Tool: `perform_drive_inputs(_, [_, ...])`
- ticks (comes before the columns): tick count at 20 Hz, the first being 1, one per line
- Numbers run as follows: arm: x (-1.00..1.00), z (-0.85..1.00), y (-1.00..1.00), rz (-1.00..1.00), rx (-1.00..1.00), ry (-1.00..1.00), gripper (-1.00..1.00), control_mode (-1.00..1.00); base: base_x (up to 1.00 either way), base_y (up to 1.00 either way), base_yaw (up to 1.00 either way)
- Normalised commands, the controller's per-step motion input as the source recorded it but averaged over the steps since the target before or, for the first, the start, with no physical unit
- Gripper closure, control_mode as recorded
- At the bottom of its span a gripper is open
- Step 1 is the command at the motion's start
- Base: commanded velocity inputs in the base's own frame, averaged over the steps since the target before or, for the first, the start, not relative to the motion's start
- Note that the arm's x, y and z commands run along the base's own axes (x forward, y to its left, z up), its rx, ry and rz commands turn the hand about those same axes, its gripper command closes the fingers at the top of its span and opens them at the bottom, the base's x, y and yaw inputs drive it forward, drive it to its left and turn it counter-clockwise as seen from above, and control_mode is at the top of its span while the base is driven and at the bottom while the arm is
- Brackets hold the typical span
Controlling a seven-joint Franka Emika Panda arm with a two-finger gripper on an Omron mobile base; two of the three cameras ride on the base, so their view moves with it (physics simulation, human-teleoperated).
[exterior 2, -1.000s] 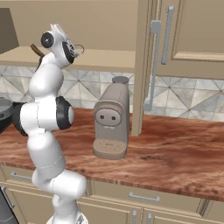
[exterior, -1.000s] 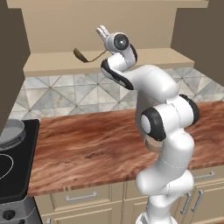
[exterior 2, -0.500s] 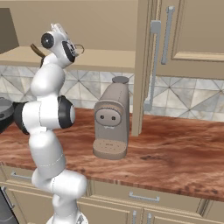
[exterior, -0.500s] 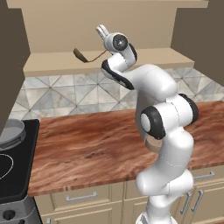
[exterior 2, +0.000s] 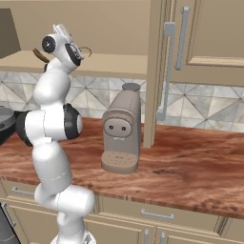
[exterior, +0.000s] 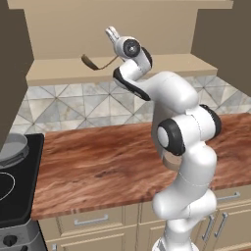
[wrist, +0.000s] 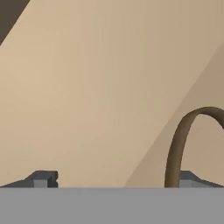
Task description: Open the cabinet and move the ladle to the pot. Then close the cabinet.
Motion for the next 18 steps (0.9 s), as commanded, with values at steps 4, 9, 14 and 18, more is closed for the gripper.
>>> perform_drive_inputs(4, [0.83, -0.23, 0.27, -0.04, 0.05, 0.03, -1.00, -1.00, 0.00, 0.00, 0.00])
perform_drive_inputs(9, [0.68, -0.28, 0.09, -0.05, 0.10, 0.17, 1.00, -1.00, 0.00, 0.00, 0.00])
perform_drive_inputs(14, [0.24, -0.11, 0.00, -0.06, 0.14, 0.22, 1.00, -1.00, 0.00, 0.00, 0.00])
perform_drive_inputs(18, [-0.01, 0.00, 0.00, -0.07, 0.16, 0.22, 1.00, -1.00, 0.00, 0.00, 0.00])
